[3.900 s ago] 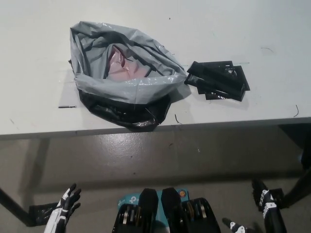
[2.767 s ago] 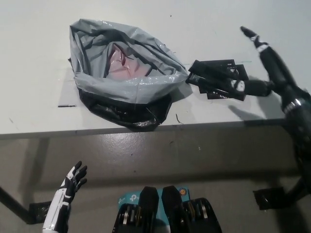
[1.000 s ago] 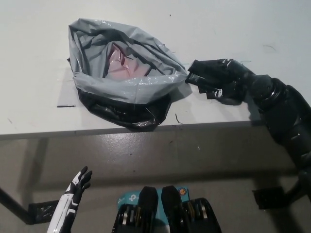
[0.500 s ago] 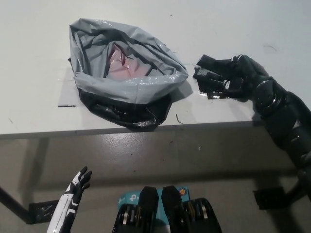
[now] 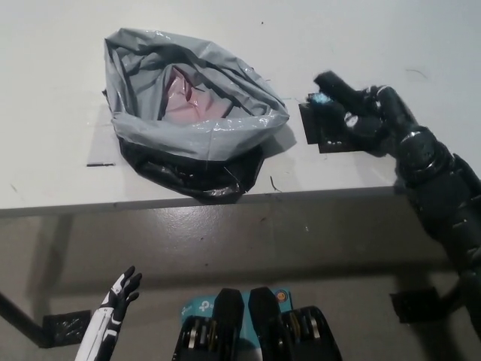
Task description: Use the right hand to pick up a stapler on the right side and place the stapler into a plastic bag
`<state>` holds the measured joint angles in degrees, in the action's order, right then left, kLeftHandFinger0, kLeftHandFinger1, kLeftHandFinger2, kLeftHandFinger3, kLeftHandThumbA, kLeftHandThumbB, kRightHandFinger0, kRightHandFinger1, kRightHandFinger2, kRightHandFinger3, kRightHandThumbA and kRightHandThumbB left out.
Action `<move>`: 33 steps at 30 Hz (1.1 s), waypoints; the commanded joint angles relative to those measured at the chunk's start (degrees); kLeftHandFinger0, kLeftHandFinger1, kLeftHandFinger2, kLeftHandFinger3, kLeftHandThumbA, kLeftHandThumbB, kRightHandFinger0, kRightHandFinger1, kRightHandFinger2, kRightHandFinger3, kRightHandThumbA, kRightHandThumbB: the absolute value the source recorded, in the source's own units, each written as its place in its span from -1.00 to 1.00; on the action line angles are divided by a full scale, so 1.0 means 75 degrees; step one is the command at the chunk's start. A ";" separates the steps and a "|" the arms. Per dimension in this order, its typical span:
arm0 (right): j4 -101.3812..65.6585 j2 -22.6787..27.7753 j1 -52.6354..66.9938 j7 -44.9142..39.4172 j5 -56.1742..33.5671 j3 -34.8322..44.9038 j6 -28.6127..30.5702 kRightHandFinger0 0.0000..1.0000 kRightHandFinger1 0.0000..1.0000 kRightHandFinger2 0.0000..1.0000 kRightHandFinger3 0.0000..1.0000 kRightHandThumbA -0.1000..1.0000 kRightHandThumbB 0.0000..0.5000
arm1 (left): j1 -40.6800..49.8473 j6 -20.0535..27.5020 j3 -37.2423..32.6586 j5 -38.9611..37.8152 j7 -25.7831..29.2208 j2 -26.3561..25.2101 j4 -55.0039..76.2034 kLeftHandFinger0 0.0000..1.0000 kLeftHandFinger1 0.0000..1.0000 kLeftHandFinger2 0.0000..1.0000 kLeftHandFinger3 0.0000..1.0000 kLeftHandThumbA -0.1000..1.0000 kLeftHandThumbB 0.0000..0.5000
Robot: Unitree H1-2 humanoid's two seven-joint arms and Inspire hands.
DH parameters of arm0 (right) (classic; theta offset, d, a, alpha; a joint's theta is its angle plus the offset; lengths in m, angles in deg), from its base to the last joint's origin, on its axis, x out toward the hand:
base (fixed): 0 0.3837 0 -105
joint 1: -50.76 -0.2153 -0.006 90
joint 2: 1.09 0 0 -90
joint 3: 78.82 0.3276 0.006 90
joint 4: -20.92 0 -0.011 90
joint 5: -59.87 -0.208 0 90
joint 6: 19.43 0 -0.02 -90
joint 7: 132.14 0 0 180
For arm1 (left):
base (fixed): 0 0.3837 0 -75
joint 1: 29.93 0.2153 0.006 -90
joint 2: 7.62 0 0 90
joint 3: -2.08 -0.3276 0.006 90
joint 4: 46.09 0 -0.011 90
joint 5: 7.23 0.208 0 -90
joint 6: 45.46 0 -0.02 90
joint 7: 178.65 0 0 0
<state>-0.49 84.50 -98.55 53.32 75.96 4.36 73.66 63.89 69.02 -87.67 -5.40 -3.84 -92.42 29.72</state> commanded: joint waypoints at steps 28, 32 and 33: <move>0.0404 -0.2258 -0.2402 0.0813 0.0805 -0.1526 0.0158 -1.00 -1.00 -0.95 -0.97 -0.63 -0.34 | 0.0190 0.0327 -0.0093 0.0107 0.0091 0.0154 -0.0073 1.00 1.00 1.00 1.00 1.00 1.00; 0.0974 -0.2397 -0.2430 0.0935 0.0956 -0.1852 0.0356 -1.00 -0.75 -0.15 -0.42 -0.69 -0.36 | 0.0199 0.0327 -0.0143 0.0178 0.0143 0.0254 -0.0077 1.00 1.00 1.00 1.00 1.00 1.00; 0.1067 -0.2428 -0.2455 0.0936 0.0967 -0.1909 0.0349 -1.00 -0.73 -0.09 -0.34 -0.69 -0.38 | 0.0178 0.0327 -0.0144 0.0160 0.0131 0.0256 -0.0077 1.00 1.00 1.00 1.00 1.00 1.00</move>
<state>5.52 67.05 -111.17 55.55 80.63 -8.15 70.77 65.06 69.07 -88.08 -4.45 -3.57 -90.95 28.24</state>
